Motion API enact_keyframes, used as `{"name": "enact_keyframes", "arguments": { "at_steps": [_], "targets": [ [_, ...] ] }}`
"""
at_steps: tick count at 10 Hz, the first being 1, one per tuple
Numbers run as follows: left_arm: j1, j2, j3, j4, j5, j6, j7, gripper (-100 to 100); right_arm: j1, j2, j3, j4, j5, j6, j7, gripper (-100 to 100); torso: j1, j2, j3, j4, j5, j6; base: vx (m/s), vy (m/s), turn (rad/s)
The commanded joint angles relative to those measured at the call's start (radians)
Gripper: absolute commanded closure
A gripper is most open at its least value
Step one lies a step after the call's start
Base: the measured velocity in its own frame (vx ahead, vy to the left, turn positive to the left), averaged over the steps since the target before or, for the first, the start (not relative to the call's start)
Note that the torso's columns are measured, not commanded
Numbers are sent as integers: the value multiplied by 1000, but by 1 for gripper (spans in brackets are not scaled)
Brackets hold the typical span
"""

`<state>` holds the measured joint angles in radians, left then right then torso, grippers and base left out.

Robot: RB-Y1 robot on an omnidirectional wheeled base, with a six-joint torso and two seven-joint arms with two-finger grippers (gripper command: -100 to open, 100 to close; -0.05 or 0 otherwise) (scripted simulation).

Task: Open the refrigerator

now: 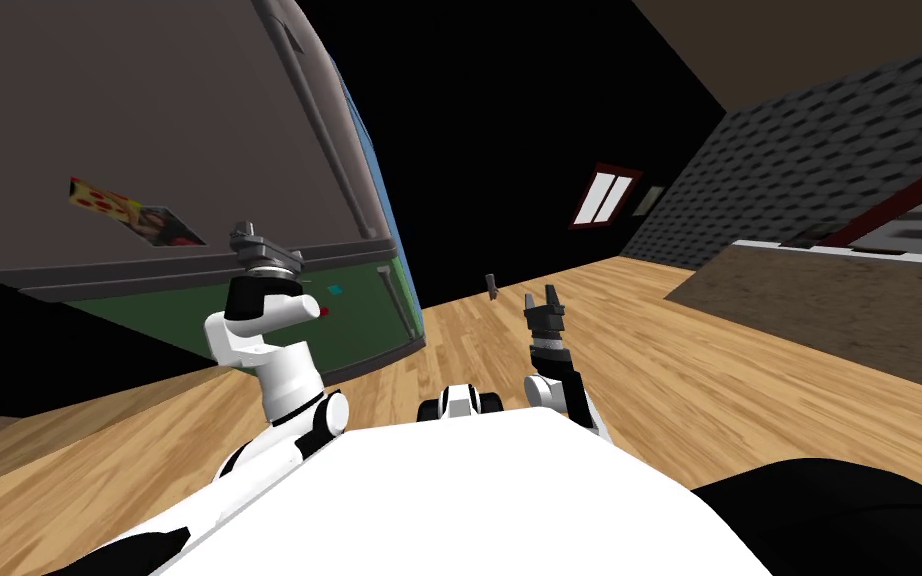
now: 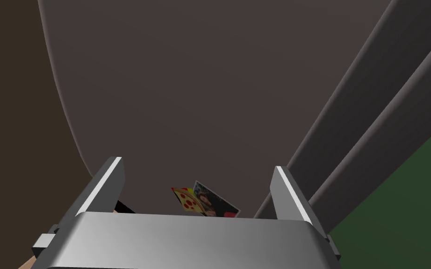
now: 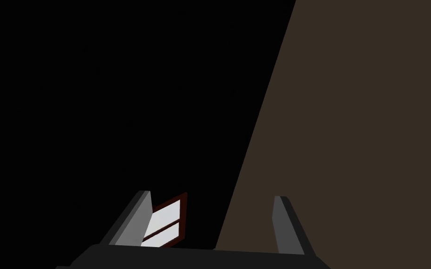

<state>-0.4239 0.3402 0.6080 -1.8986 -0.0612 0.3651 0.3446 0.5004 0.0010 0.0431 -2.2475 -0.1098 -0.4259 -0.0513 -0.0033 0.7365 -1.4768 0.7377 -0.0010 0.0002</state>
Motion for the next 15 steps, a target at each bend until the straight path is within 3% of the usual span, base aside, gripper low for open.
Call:
{"name": "enact_keyframes", "arguments": {
  "at_steps": [1, 9, 14, 15],
  "targets": [
    [-57, 11, 38, 38, -8, 70, 37, -100, 0, 0, 0, 0, 0, 0, 0, 0, 4, 1, 1, 0, 1, 0, 72, -116, -22],
    [-274, 39, 191, 218, -43, 291, 202, -100, 0, 0, 0, 0, 0, 0, 0, 0, 7, 2, 1, 0, 2, -1, 141, -159, -19],
    [-373, 55, 258, 295, -59, 391, 278, -100, 0, 0, 0, 0, 0, 0, 0, 0, 2, 2, 1, 1, 1, 0, 92, -116, -18],
    [-361, 51, 250, 283, -59, 378, 269, -100, 0, 0, 0, 0, 0, 0, 0, 0, 3, 1, 1, 0, 1, 0, 45, -56, 0]
  ]
}}
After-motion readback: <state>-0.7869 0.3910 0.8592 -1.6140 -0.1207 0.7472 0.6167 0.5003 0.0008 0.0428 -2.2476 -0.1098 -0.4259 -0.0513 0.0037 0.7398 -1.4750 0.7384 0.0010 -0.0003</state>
